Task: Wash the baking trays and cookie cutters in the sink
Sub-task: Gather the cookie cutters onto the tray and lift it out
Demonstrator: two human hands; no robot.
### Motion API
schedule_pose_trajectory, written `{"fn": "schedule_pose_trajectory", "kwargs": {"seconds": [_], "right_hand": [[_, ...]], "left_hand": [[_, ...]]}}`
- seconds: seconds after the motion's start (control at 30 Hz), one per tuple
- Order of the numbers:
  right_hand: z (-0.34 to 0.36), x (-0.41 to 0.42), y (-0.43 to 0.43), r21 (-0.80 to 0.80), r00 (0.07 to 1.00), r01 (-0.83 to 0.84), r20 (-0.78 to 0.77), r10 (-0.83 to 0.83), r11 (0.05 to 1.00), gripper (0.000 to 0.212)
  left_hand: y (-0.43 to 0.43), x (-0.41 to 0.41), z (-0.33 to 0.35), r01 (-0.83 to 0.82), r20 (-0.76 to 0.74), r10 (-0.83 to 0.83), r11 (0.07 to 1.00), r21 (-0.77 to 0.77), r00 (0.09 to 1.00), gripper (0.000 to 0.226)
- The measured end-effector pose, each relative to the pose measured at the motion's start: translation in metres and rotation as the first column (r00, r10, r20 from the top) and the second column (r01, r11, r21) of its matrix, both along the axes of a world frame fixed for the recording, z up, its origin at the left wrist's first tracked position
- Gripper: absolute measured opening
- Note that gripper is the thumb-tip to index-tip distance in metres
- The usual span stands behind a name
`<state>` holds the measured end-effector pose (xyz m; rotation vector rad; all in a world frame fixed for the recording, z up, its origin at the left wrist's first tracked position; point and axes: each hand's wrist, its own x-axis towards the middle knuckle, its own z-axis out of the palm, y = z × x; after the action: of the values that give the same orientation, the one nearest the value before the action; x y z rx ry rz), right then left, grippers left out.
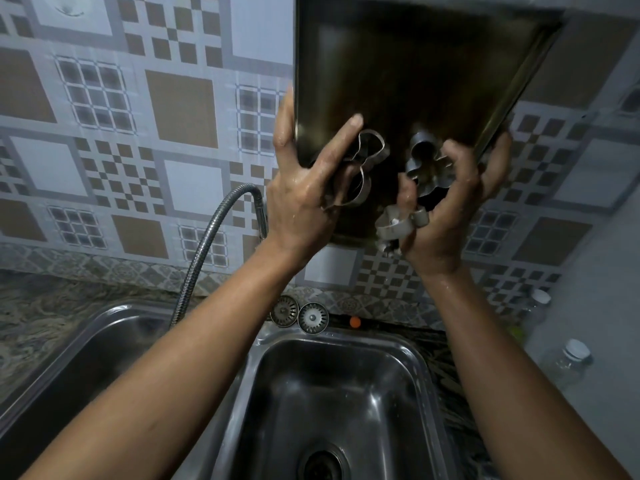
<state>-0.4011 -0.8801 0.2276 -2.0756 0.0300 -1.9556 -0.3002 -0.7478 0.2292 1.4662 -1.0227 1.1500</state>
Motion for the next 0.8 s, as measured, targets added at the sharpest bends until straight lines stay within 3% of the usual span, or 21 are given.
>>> {"fn": "schedule_pose_trajectory", "kwargs": {"seconds": [0.07, 0.17, 0.27, 0.33, 0.53, 0.67, 0.8], "right_hand": [[-0.025, -0.004, 0.0, 0.029, 0.993, -0.016, -0.114, 0.019, 0.999, 0.044], [-0.09, -0.018, 0.004, 0.221, 0.929, 0.02, -0.365, 0.063, 0.975, 0.044], [-0.165, -0.04, 0.012, 0.41, 0.787, 0.092, -0.588, 0.186, 0.907, 0.044], [-0.207, -0.058, 0.025, 0.479, 0.666, 0.202, -0.707, 0.239, 0.854, 0.043], [-0.274, -0.106, 0.064, 0.662, 0.416, 0.313, -0.74, 0.529, 0.68, 0.043], [-0.269, -0.123, 0.08, 0.695, 0.327, 0.381, -0.718, 0.614, 0.61, 0.055], [-0.263, -0.134, 0.087, 0.717, 0.286, 0.377, -0.692, 0.663, 0.586, 0.062]], "left_hand": [[0.004, -0.005, -0.025, -0.007, -0.162, 0.03, 0.991, 0.136, 0.986, 0.038], [0.012, -0.022, -0.084, 0.054, -0.405, 0.109, 0.927, 0.371, 0.908, 0.04], [0.028, -0.043, -0.144, 0.159, -0.581, 0.293, 0.782, 0.603, 0.759, 0.045], [0.041, -0.059, -0.192, 0.257, -0.611, 0.406, 0.649, 0.716, 0.68, 0.05], [0.078, -0.103, -0.273, 0.523, -0.755, 0.525, 0.548, 0.653, 0.393, 0.049], [0.096, -0.118, -0.283, 0.579, -0.784, 0.548, 0.551, 0.601, 0.293, 0.059], [0.11, -0.122, -0.281, 0.614, -0.802, 0.535, 0.547, 0.569, 0.267, 0.067]]}}
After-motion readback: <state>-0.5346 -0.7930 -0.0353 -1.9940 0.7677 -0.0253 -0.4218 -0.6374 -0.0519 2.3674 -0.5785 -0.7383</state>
